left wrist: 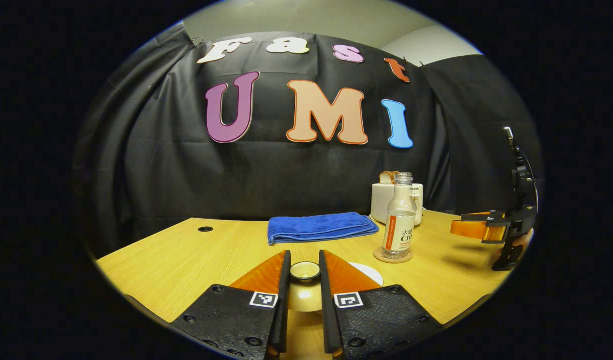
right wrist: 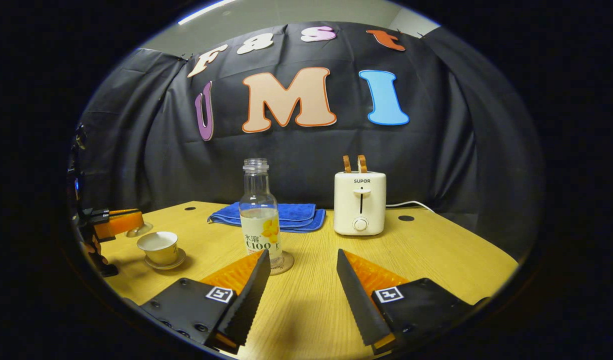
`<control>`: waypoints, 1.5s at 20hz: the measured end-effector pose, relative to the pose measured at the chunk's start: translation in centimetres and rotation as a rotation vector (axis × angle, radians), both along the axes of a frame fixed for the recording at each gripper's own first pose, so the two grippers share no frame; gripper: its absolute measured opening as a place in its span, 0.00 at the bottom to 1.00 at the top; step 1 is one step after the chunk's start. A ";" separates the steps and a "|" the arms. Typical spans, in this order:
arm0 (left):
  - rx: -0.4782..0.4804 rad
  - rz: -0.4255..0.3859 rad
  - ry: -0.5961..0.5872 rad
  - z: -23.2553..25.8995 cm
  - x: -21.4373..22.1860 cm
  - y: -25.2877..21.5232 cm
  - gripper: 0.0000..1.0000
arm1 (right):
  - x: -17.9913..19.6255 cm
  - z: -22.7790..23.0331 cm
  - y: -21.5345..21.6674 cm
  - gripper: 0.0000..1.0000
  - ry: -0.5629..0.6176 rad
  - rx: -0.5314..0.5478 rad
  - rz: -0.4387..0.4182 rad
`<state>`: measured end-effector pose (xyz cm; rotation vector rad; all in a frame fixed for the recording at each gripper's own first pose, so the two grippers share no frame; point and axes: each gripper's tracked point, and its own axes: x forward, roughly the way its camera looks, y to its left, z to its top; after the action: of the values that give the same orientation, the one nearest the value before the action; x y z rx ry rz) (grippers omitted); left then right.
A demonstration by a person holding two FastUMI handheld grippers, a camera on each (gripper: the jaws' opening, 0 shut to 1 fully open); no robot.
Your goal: Open the teacup lid with one hand, grasp the water bottle and pour water into the teacup with the other hand; after pouring, place the water bottle on the coaster and then close the teacup lid.
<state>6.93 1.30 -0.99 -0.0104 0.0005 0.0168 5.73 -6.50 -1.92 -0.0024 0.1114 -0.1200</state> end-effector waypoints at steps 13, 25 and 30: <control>0.016 -0.061 0.069 -1.2 2.1 -4.0 0.26 | -1.0 1.8 0.1 0.87 -0.101 -0.021 -0.013; 0.018 -0.051 0.126 -2.2 2.7 -3.6 0.27 | -1.2 1.9 0.1 0.87 -0.101 -0.022 -0.013; 0.006 -0.044 0.113 -1.9 2.5 -3.4 0.33 | -1.4 2.0 0.0 0.84 -0.101 -0.022 -0.016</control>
<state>9.45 -2.13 -2.87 -0.0036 0.1134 -0.0269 4.33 -6.46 0.07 -0.0176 0.0090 -0.1370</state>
